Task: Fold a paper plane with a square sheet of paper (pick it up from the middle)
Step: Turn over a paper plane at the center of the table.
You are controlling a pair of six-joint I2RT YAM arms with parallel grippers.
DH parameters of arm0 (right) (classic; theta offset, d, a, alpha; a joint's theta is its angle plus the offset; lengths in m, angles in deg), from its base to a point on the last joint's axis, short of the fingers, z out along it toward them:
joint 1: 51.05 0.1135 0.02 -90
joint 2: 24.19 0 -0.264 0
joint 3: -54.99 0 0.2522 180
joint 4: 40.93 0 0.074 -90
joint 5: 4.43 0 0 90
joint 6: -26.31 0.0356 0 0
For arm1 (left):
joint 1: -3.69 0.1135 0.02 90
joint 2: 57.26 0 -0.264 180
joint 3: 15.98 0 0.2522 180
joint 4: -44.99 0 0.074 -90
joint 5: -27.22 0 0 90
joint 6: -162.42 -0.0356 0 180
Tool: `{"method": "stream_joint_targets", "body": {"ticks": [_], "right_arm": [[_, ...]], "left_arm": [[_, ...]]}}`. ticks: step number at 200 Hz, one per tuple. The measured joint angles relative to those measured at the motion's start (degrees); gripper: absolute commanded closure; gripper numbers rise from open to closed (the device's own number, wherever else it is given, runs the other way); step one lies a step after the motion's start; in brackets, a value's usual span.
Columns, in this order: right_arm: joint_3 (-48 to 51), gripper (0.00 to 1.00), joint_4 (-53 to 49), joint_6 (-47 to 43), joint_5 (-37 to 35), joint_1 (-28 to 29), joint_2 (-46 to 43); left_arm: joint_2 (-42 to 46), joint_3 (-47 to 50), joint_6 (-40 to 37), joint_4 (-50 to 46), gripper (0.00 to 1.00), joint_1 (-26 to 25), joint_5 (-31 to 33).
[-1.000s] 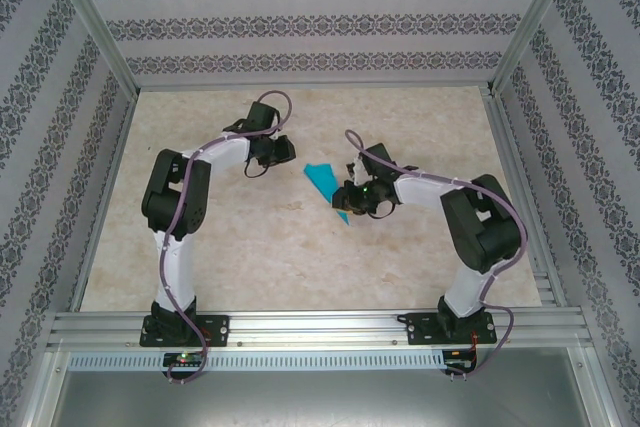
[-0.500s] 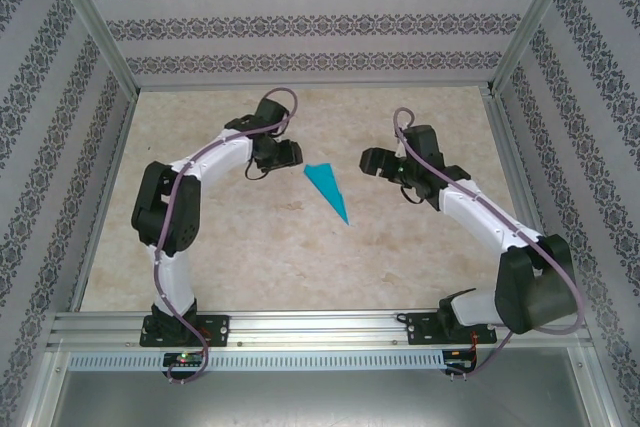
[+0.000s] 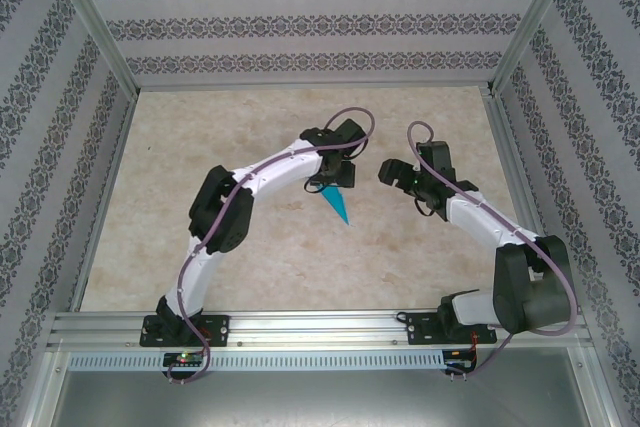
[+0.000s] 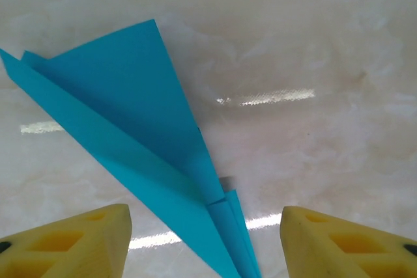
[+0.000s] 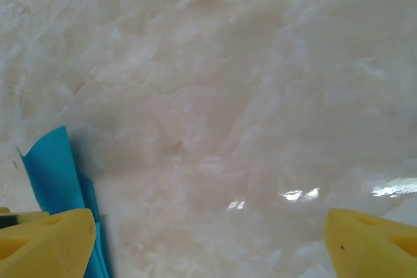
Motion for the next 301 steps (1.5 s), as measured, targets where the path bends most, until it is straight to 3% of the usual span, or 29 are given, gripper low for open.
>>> {"method": "stream_joint_targets", "body": {"ticks": [82,126,163,217,245,301], "right_arm": [[0.98,0.11,1.42,1.62,2.8,-1.16,0.22],[0.98,0.12,1.46,2.27,3.65,-1.16,0.79],[0.98,0.11,1.68,2.27,3.63,-1.16,0.76],[3.26,0.11,4.63,3.06,3.65,-1.16,-1.6],[5.22,0.14,6.56,5.35,5.22,-1.16,-3.37],[5.57,0.33,6.97,8.94,8.41,1.97,-3.65]], "left_arm": [[-3.17,-1.33,2.97,-5.01,0.76,-0.28,5.07],[-1.57,1.14,3.93,-4.94,1.0,-0.28,5.64],[1.29,3.69,3.72,-3.96,1.0,-0.26,5.44],[14.16,10.97,-0.11,5.2,1.0,0.2,2.49],[17.14,15.91,-2.05,14.21,1.0,2.08,-3.13],[14.05,28.81,-0.07,34.34,1.0,6.78,-19.5]]}}
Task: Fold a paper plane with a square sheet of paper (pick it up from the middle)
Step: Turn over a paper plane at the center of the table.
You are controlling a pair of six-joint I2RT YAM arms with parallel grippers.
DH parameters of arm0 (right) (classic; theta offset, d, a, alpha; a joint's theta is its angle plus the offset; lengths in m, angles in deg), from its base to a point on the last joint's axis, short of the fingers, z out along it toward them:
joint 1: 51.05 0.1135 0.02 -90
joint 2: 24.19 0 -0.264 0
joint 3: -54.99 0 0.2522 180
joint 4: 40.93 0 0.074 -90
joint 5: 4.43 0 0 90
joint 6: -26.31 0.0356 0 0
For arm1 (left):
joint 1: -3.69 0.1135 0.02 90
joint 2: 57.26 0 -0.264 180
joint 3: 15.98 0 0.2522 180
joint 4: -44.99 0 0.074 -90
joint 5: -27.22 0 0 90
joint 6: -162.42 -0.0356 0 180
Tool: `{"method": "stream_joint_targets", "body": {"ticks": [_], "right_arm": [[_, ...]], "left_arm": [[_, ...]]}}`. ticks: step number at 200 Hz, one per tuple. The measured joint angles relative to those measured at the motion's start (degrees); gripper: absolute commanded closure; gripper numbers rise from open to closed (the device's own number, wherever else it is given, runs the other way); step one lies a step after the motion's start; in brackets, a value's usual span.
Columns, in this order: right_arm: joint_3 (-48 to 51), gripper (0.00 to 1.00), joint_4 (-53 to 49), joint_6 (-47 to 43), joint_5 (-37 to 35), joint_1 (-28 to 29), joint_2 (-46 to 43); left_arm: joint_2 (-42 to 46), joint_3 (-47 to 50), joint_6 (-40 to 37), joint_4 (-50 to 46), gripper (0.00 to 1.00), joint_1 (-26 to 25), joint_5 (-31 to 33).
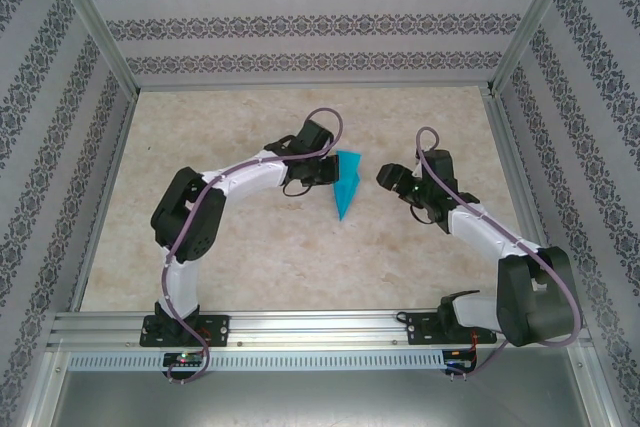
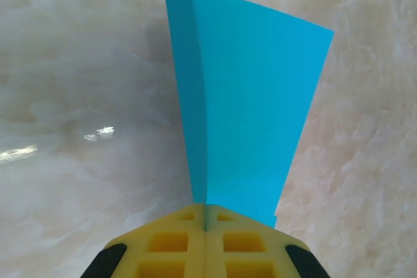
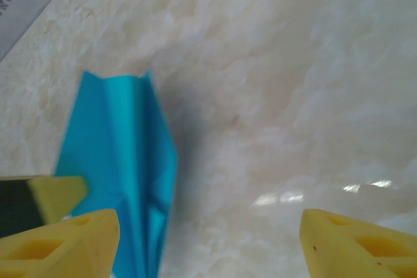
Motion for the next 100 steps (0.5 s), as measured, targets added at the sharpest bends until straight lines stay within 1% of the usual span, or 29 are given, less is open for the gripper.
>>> {"method": "stream_joint_targets", "body": {"ticks": [31,59,82,100], "right_arm": [[-1.46,0.41,-0.13,1.29,1.51,4.85,1.92],[-4.28,0.51,-0.2,1.14,2.27,9.16,6.56],[-6.75,0.52,-0.48,0.59,2.97,11.65,10.93],[-8.96,0.52,-1.49,-0.63,2.99,12.96,13.99]], "left_arm": [[-0.94,6.23,3.17,9.29,1.0,1.25,-6.4],[-0.94,10.51,5.31,16.41,1.0,1.79,-9.46],[-0.94,14.14,6.54,20.11,1.0,2.47,-10.4],[-0.94,16.46,6.93,21.24,1.0,3.15,-10.75]]}}
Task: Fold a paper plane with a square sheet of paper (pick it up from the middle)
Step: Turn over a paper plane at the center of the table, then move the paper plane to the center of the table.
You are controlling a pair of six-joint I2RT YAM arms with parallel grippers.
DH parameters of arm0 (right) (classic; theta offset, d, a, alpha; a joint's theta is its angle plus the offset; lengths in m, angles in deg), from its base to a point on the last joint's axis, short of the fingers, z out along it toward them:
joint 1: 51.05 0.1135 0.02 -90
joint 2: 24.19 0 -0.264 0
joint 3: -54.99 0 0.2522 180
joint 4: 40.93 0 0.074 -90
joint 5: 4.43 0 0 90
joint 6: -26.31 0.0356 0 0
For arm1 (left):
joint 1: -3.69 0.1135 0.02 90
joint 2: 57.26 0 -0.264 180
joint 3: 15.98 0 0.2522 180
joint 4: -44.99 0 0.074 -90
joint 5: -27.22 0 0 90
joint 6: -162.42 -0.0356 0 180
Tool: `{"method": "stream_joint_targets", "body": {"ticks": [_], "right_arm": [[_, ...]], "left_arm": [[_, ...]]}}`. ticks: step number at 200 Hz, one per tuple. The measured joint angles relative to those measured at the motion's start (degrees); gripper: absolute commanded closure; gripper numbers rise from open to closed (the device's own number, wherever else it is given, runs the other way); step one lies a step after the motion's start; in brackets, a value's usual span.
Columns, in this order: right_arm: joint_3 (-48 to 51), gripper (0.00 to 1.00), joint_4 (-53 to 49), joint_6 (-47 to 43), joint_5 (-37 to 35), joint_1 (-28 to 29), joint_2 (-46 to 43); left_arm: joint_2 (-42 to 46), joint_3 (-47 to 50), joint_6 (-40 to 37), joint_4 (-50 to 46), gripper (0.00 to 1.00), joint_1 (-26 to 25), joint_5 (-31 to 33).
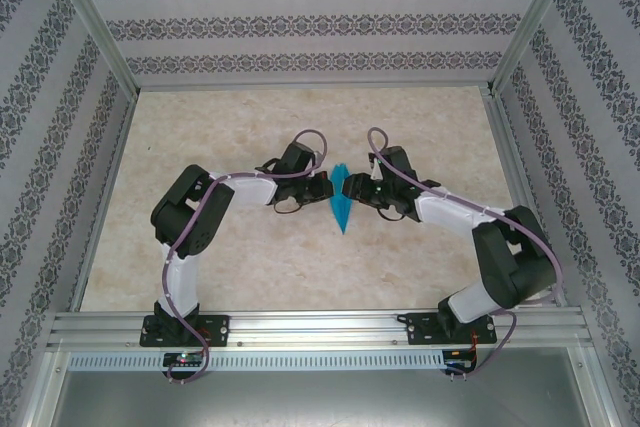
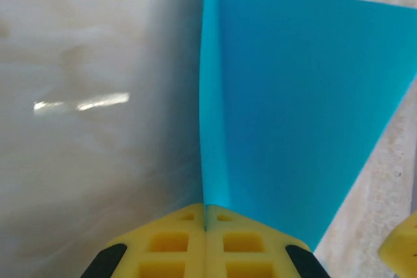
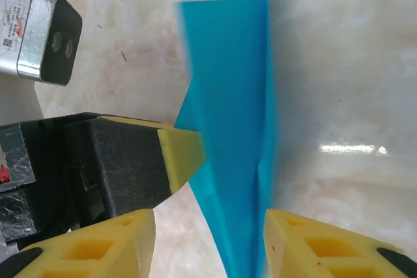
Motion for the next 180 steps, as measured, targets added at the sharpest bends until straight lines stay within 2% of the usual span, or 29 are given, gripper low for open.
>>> {"method": "stream_joint_targets", "body": {"ticks": [43,119,180], "right_arm": [[-4.15,0.57,-3.34,-3.04,-0.11,1.57,3.89],[-4.63,0.64,-6.34,-4.63,-2.49,3.52,0.22],[-4.76,0.59,-8.28,-4.39,-4.42,3.85,2.97]], "left_arm": [[0.0,1.92,0.24,1.14,1.0,0.7,-0.87],[0.02,1.97,0.68,3.52,1.0,0.7,-1.99],[0.02,1.99,0.9,3.58,1.0,0.7,-2.16]]}}
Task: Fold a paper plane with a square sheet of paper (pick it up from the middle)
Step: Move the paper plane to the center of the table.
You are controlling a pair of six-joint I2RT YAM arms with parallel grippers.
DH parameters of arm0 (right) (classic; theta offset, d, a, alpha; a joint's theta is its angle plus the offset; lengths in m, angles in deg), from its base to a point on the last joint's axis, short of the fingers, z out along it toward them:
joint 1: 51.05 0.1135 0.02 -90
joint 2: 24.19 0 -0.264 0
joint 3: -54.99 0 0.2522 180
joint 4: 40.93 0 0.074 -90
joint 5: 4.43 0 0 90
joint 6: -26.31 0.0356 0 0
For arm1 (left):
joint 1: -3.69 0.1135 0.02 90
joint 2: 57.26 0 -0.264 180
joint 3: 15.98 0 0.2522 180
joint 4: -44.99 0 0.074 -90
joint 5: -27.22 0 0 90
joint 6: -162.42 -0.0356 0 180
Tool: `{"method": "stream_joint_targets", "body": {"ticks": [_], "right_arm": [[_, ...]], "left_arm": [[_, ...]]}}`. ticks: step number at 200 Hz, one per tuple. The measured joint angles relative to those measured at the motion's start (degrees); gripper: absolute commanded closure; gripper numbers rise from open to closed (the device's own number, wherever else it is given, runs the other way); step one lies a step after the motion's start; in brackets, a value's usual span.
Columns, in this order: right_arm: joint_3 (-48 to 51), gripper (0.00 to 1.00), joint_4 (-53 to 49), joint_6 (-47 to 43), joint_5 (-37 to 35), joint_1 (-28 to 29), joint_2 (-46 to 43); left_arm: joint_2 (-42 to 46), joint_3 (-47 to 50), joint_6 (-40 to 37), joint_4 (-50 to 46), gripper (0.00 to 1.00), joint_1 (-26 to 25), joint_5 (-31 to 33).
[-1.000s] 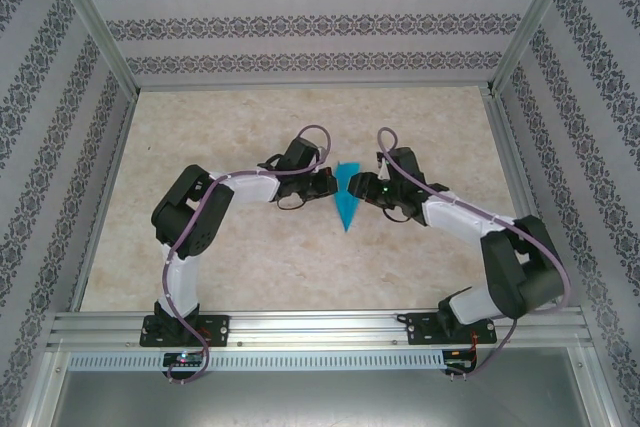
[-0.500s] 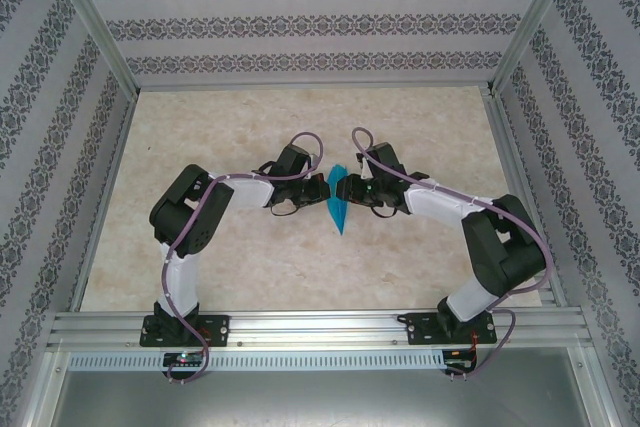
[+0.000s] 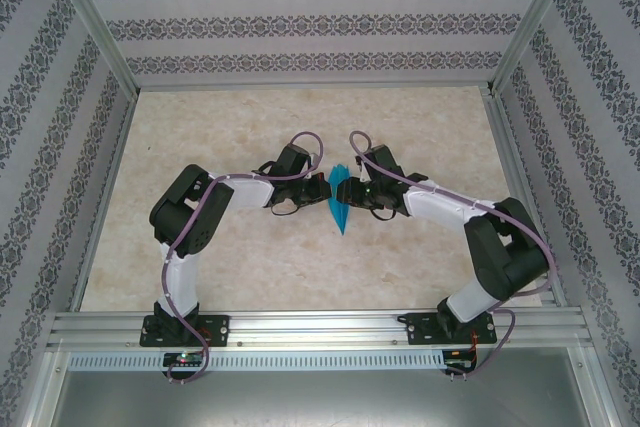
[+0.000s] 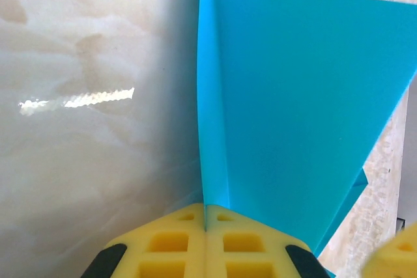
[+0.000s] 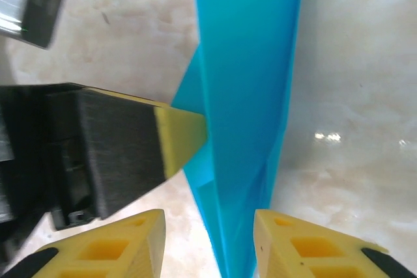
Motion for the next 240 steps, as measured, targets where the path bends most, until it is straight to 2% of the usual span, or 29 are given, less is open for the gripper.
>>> {"method": "stream_joint_targets", "body": {"ticks": [49,91,194,240], "right_arm": [[-0.44,0.7,-0.85,0.04,0.31,0.0,2.01],[-0.46,0.7,-0.85,0.02,0.46,0.0,1.99],[-0.9,0.63,-1.22,0.26,1.73,1.14,5.03],[-1.33,0.56,-1.27,0.22,1.81,1.77,5.84]], "left_arm": [[0.0,0.07,0.44,0.02,1.0,0.0,-0.02],[0.0,0.11,0.46,0.04,1.0,0.0,0.0],[0.0,0.11,0.7,0.24,1.0,0.0,-0.31],[0.0,0.11,0.87,0.28,1.0,0.0,-1.33]]}}
